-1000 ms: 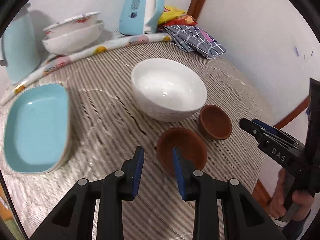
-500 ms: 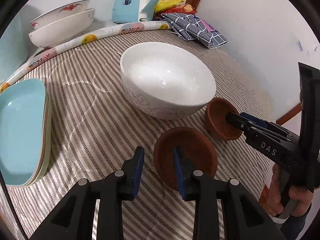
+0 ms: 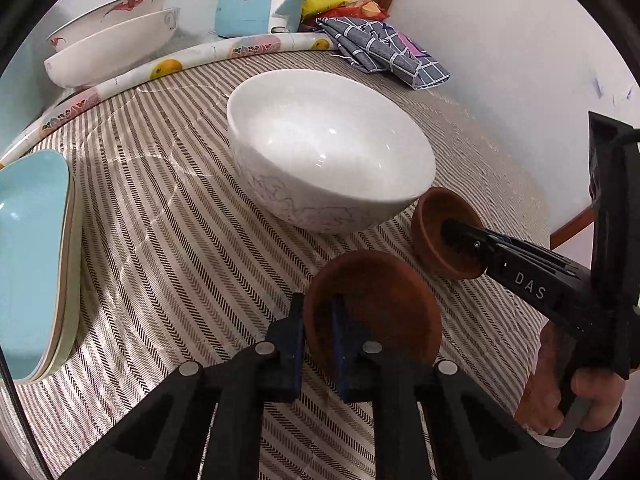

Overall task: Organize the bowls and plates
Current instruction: 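Close the left gripper on a brown bowl rim while the right gripper grasps the other brown bowl, then carry the brown bowl over the white bowl with the right gripper while the left gripper holds its bowl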

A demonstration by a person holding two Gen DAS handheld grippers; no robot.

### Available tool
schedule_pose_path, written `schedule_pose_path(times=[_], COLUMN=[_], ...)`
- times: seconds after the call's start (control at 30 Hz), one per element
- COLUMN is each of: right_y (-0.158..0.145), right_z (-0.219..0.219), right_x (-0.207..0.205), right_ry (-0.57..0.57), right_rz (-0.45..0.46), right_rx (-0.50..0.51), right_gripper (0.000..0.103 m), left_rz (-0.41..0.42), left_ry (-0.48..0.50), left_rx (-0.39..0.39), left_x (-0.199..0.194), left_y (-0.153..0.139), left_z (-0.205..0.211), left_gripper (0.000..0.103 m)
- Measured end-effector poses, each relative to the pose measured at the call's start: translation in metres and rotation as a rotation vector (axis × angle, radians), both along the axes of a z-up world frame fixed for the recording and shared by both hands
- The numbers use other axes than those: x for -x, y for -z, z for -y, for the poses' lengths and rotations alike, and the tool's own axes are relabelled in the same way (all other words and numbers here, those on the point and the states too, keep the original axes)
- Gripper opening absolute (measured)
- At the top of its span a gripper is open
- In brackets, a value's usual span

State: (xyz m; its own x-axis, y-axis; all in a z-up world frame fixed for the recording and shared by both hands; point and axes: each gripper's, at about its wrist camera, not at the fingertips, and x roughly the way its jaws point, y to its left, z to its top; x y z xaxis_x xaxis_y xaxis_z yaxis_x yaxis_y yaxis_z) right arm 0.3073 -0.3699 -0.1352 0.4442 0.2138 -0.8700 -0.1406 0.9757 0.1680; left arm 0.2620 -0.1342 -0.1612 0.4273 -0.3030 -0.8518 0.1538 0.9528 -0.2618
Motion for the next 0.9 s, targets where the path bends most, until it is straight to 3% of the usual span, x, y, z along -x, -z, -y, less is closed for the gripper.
schedule_pose_path(times=[0.63,0.9], right_y=[-0.018,-0.013], right_z=[-0.005,-0.006], right_x=[0.010,0.007], right_ry=[-0.005,-0.008], right_rz=[0.043,0.017], right_rx=[-0.001,0.018], right_gripper=[0.008,0.008], left_rz=[0.030,-0.021], left_ry=[-0.011,-0.023], left_rx=[0.014,-0.003], left_x=[0.013,0.009], left_y=[-0.011,0.000], left_z=[-0.012,-0.018], left_gripper=[0.009,0.011])
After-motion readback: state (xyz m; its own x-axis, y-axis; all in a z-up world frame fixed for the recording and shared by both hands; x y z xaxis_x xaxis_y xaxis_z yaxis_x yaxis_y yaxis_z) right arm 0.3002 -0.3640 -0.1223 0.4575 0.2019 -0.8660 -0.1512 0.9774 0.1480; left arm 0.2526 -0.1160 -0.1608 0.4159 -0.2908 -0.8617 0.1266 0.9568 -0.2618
